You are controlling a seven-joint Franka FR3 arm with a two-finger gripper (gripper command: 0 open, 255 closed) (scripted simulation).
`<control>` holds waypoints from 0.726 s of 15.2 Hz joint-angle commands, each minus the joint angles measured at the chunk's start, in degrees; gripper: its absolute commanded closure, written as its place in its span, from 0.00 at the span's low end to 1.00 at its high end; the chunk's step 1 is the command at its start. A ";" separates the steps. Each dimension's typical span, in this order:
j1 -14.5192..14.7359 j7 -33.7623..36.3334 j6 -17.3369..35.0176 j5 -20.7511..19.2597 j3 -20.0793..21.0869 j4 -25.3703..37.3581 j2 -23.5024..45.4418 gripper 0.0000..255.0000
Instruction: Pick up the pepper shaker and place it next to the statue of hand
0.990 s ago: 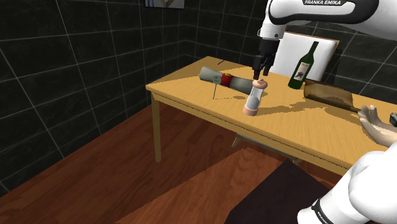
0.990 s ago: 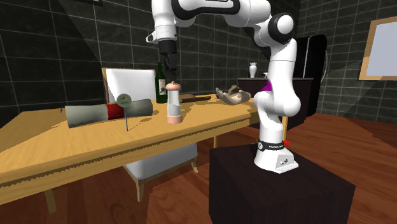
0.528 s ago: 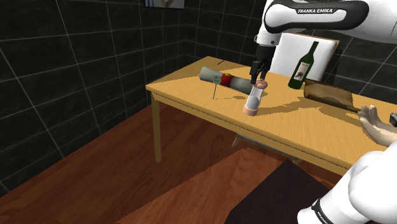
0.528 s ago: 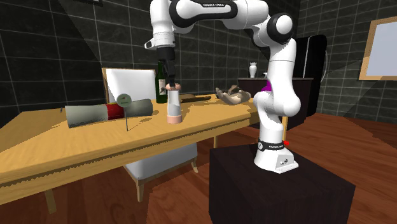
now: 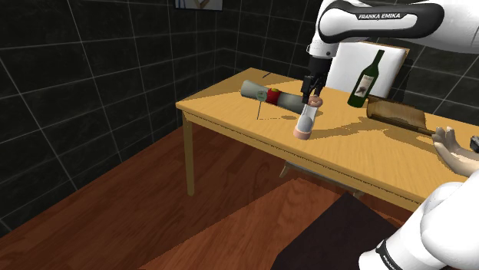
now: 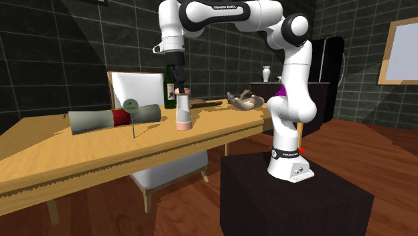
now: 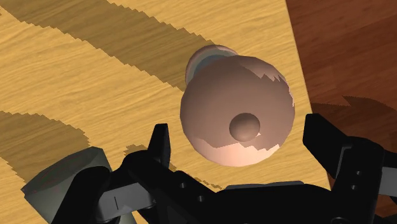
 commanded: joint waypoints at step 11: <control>0.00 -0.03 -0.77 0.01 0.00 0.83 0.06 1.00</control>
